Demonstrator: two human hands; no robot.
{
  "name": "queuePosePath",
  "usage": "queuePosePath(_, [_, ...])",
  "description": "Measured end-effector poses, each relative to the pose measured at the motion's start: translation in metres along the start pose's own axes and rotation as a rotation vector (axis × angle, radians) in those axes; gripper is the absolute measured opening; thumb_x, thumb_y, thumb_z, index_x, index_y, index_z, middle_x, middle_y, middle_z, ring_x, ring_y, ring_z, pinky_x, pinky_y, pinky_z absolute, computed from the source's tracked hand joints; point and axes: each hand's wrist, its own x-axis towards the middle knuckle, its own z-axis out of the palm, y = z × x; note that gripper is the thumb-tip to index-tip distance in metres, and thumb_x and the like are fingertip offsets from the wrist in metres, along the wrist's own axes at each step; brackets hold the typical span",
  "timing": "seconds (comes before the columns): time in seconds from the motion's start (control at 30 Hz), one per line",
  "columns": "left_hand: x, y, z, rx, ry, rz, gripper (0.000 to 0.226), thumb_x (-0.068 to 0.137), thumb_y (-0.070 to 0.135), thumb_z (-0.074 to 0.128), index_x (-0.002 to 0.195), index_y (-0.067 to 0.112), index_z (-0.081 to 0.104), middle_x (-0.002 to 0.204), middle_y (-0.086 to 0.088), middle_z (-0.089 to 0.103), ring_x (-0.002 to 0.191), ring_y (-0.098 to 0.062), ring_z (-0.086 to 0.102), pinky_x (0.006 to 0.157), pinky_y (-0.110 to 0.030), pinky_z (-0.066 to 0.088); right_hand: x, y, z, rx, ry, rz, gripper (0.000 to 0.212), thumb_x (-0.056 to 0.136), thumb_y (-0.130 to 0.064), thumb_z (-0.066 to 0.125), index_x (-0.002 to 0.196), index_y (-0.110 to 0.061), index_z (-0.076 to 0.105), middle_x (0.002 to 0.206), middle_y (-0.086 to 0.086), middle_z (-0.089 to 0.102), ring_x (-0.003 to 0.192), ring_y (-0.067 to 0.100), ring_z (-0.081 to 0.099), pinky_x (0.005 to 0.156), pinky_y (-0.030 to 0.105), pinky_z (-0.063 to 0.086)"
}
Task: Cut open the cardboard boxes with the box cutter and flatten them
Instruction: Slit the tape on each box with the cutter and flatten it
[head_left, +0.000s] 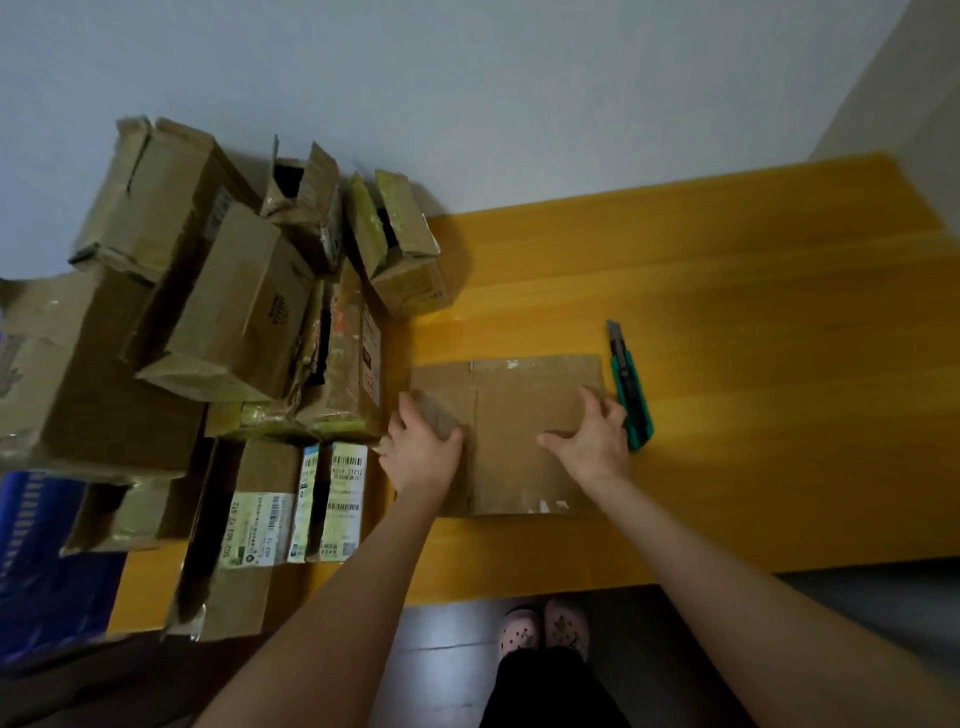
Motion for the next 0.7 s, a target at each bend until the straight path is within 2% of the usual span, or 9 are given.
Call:
queuePosePath(0.07, [0.001, 0.013, -0.006, -0.047, 0.026, 0.027, 0.091, 0.086, 0.044, 0.065, 0.154, 0.014, 0.012, 0.151, -0.016, 0.036, 0.134, -0.039, 0.035, 0.11, -0.051, 0.033, -0.001, 0.0, -0.018, 0.061, 0.042, 0.024, 0.085, 0.08, -0.044, 0.074, 0.148, -0.024, 0.027, 0.148, 0.008, 0.023, 0.126, 0.033, 0.045, 0.1, 0.043, 0.045])
queuePosePath(0.13, [0.002, 0.033, -0.011, -0.196, -0.027, 0.023, 0.088, 0.086, 0.041, 0.068, 0.153, 0.012, 0.018, 0.146, -0.015, 0.043, 0.132, -0.037, 0.041, 0.107, -0.049, 0.039, 0.0, 0.0, -0.045, 0.106, 0.119, 0.032, 0.083, 0.08, -0.041, 0.075, 0.147, -0.025, 0.029, 0.144, 0.008, 0.026, 0.121, 0.031, 0.047, 0.097, 0.041, 0.045])
queuePosePath(0.23, [-0.001, 0.073, -0.015, -0.416, -0.12, 0.016, 0.066, 0.088, 0.031, 0.069, 0.142, 0.01, 0.038, 0.134, -0.011, 0.054, 0.12, -0.032, 0.053, 0.098, -0.04, 0.045, 0.007, 0.003, -0.088, 0.169, 0.203, 0.041, 0.084, 0.079, -0.035, 0.077, 0.147, -0.027, 0.028, 0.145, 0.01, 0.026, 0.122, 0.032, 0.046, 0.097, 0.042, 0.044])
queuePosePath(0.3, [-0.004, 0.1, -0.012, -0.54, -0.211, 0.027, 0.056, 0.089, 0.026, 0.068, 0.138, 0.011, 0.045, 0.132, -0.01, 0.056, 0.117, -0.03, 0.055, 0.097, -0.04, 0.046, 0.017, 0.007, -0.116, 0.204, 0.256, 0.037, 0.085, 0.078, -0.032, 0.078, 0.147, -0.029, 0.028, 0.145, 0.011, 0.027, 0.123, 0.033, 0.045, 0.097, 0.044, 0.045])
queuePosePath(0.37, [-0.005, 0.126, -0.008, -0.633, -0.327, 0.024, 0.055, 0.09, 0.02, 0.066, 0.14, 0.013, 0.044, 0.13, -0.01, 0.056, 0.107, -0.027, 0.056, 0.089, -0.039, 0.048, 0.03, 0.015, -0.144, 0.214, 0.296, 0.043, 0.086, 0.079, -0.031, 0.077, 0.148, -0.031, 0.027, 0.147, 0.011, 0.026, 0.125, 0.033, 0.044, 0.096, 0.044, 0.045])
queuePosePath(0.43, [-0.006, 0.152, -0.002, -0.674, -0.455, 0.027, 0.06, 0.09, 0.014, 0.066, 0.144, 0.019, 0.04, 0.125, -0.008, 0.057, 0.094, -0.022, 0.057, 0.075, -0.036, 0.049, 0.045, 0.026, -0.174, 0.199, 0.33, 0.048, 0.084, 0.081, -0.031, 0.075, 0.149, -0.032, 0.026, 0.148, 0.012, 0.024, 0.126, 0.034, 0.043, 0.094, 0.043, 0.047])
queuePosePath(0.5, [-0.006, 0.181, 0.008, -0.659, -0.543, 0.053, 0.067, 0.09, 0.009, 0.064, 0.148, 0.027, 0.034, 0.119, -0.005, 0.056, 0.092, -0.02, 0.058, 0.064, -0.032, 0.048, 0.065, 0.04, -0.202, 0.194, 0.361, 0.054, 0.083, 0.082, -0.029, 0.074, 0.149, -0.032, 0.025, 0.147, 0.011, 0.025, 0.124, 0.033, 0.045, 0.092, 0.043, 0.047])
queuePosePath(0.6, [-0.002, 0.232, 0.034, -0.643, -0.561, 0.096, 0.073, 0.092, 0.002, 0.06, 0.151, 0.031, 0.028, 0.121, -0.007, 0.057, 0.102, -0.026, 0.058, 0.067, -0.033, 0.05, 0.106, 0.064, -0.239, 0.191, 0.393, 0.073, 0.081, 0.083, -0.029, 0.073, 0.149, -0.03, 0.026, 0.145, 0.011, 0.028, 0.121, 0.031, 0.045, 0.094, 0.042, 0.046])
queuePosePath(0.7, [0.003, 0.288, 0.069, -0.707, -0.481, 0.081, 0.074, 0.093, -0.002, 0.057, 0.152, 0.031, 0.027, 0.13, -0.012, 0.058, 0.111, -0.03, 0.058, 0.089, -0.046, 0.053, 0.149, 0.086, -0.272, -0.044, 0.425, 0.051, 0.079, 0.086, -0.045, 0.065, 0.151, -0.026, 0.023, 0.148, 0.014, 0.027, 0.13, 0.032, 0.036, 0.103, 0.042, 0.037])
